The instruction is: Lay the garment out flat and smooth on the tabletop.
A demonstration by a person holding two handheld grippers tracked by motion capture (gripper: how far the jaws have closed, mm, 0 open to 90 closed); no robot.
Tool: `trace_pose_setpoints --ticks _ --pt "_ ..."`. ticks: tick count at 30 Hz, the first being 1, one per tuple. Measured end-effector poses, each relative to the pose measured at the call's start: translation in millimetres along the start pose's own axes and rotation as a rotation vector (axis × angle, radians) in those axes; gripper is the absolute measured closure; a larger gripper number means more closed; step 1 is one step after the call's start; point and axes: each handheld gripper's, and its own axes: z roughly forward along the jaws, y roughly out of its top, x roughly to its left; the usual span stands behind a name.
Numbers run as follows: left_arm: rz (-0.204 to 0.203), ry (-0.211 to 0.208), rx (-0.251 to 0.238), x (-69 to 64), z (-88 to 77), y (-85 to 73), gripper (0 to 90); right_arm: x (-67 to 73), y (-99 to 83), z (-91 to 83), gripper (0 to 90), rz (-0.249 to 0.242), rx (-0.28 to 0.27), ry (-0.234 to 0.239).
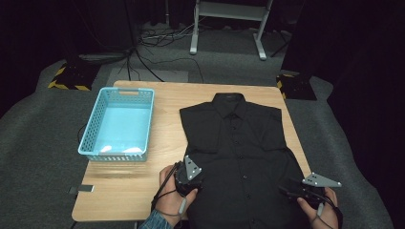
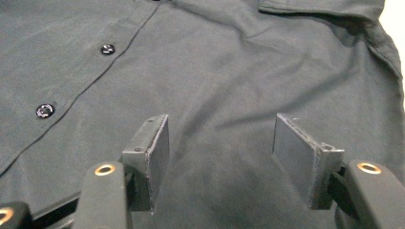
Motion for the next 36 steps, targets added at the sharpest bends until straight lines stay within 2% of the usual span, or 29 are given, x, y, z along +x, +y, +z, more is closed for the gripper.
trace_pose_setpoints --ticks 7,9,15,19,30,36 --pt "0.014 0.01 0.003 3.7 16.6 24.8 35.5 0.7 -4.3 -7.8 38.0 0.008 -0.004 -0.011" --pt "0.008 0.008 0.002 4.6 22.7 32.6 34.9 1.4 -4.0 -9.2 38.2 0.004 -0.003 -0.014" --pt "0.017 0.038 0.01 8.3 43.7 59.9 34.1 -0.3 0.9 -14.8 38.9 -0.005 -0.015 -0.025" --pt "0.04 0.067 0.015 10.7 58.1 75.2 33.9 -2.9 3.7 -14.5 39.3 0.01 -0.014 -0.022" --pt "0.013 0.092 0.014 24.1 94.2 105.4 35.4 -5.3 13.8 -8.6 40.1 0.026 -0.019 0.005" --pt "-0.018 0.085 0.028 33.4 119.0 112.3 39.8 -2.9 20.6 -3.5 40.3 0.016 -0.021 0.017"
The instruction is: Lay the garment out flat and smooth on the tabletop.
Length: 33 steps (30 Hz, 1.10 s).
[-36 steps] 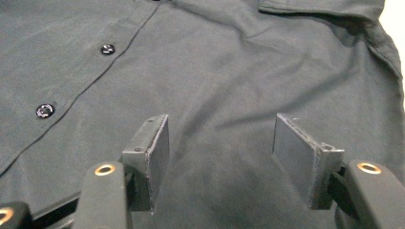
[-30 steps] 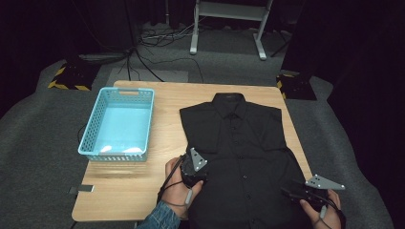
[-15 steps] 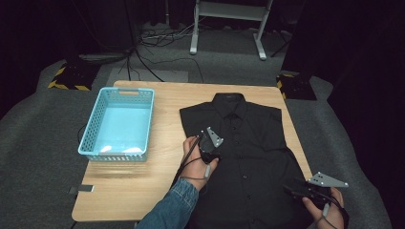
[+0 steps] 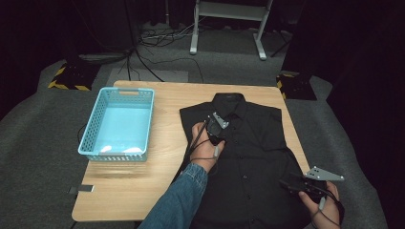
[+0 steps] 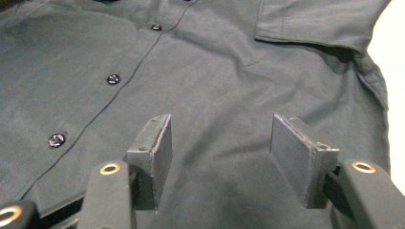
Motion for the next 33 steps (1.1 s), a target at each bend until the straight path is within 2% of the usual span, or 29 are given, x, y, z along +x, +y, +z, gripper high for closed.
trace_pose_setpoints --ticks 5,8,12,14,16,18,20,25,33 --pt "-0.013 -0.023 0.043 0.9 22.7 -3.7 45.0 3.8 3.9 3.2 40.3 -0.019 0.002 0.004" --pt "-0.012 -0.045 0.076 -1.7 31.9 -7.5 47.0 4.8 4.2 5.1 40.3 -0.022 0.005 0.008" --pt "-0.026 -0.05 0.109 -0.5 42.8 -11.7 53.8 4.9 2.9 7.8 40.3 -0.017 0.015 0.014" --pt "-0.016 -0.07 0.138 -0.1 47.9 -14.5 64.7 5.1 2.4 8.2 40.3 -0.018 0.018 0.014" --pt "0.005 -0.066 0.134 -0.1 47.8 -14.9 81.1 5.1 2.4 8.1 40.3 -0.018 0.017 0.014" --pt "0.017 -0.052 0.145 0.7 46.6 -14.3 88.1 4.9 2.3 8.3 40.3 -0.016 0.018 0.014" --pt "0.01 -0.056 0.136 3.5 43.4 -13.9 89.2 5.3 1.7 9.6 40.3 -0.018 0.023 0.015" --pt "-0.001 -0.068 0.073 8.0 29.4 -11.0 89.3 7.7 1.5 11.5 40.3 -0.023 0.029 0.018" --pt "-0.008 -0.056 0.005 20.3 1.5 -6.6 89.3 8.8 2.3 10.2 40.2 -0.023 0.025 0.02"
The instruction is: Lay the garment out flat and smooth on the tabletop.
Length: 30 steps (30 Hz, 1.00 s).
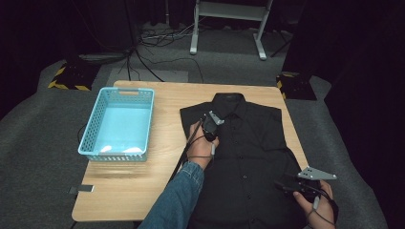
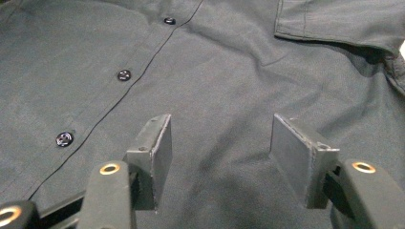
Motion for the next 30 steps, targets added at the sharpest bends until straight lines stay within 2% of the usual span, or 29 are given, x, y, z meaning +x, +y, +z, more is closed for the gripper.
trace_pose_setpoints --ticks 6,17,19,25,30 --pt "-0.023 0.027 -0.032 12.7 -22.1 -3.2 89.2 2.3 0.8 1.6 40.0 -0.005 0.002 0.006" --pt "-0.05 0.076 -0.05 30.1 -50.1 -18.7 89.2 4.8 7.8 8.4 39.3 -0.01 0.001 0.023" --pt "-0.067 0.087 -0.051 34.0 -54.4 -23.6 89.2 6.3 10.9 11.3 39.1 -0.014 0.0 0.031" --pt "-0.093 0.136 -0.046 47.7 -67.8 -39.9 89.2 12.7 20.5 20.4 39.0 -0.039 0.0 0.053" --pt "-0.117 0.214 -0.012 58.1 -78.5 -56.1 89.2 17.5 28.0 27.7 39.0 -0.059 0.002 0.071"
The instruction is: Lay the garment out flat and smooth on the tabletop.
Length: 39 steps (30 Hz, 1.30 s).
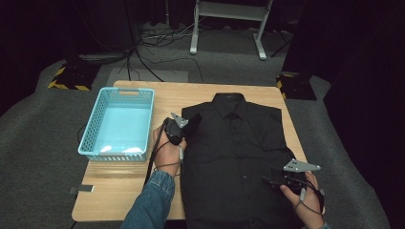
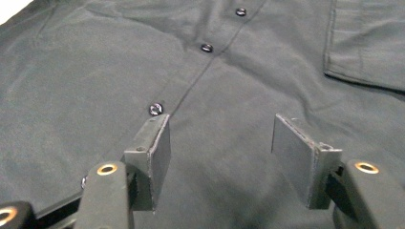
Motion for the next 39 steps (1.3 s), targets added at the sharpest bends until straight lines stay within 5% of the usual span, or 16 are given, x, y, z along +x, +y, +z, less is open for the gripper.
trace_pose_setpoints --ticks 7,8,10,12,20,28,34,39 --pt "-0.077 0.094 0.081 12.2 -12.1 -26.3 86.2 5.6 9.9 10.1 38.5 -0.025 0.001 0.026" --pt "-0.095 0.1 0.077 13.2 -14.7 -29.3 81.8 6.0 11.2 11.3 38.4 -0.026 0.002 0.03" --pt "-0.112 0.123 0.065 14.9 -18.8 -34.0 59.0 6.3 13.2 13.9 38.3 -0.03 0.004 0.035" --pt "-0.116 0.11 0.046 14.8 -22.8 -36.4 48.7 6.5 14.9 16.1 38.3 -0.032 0.006 0.036" --pt "-0.085 0.041 0.024 -3.8 -24.7 -38.2 40.6 7.5 17.9 18.5 37.8 -0.038 0.009 0.029" --pt "-0.032 -0.051 0.061 -31.8 -17.4 -49.6 38.4 1.3 19.2 14.8 37.8 -0.028 0.0 0.013" --pt "-0.021 -0.095 0.071 -40.1 -23.3 -65.1 38.2 -4.1 22.9 12.2 37.8 -0.039 0.003 -0.009" --pt "-0.001 -0.124 0.135 -43.5 -25.0 -83.2 36.7 -11.5 28.7 11.4 37.9 -0.054 0.015 -0.04"
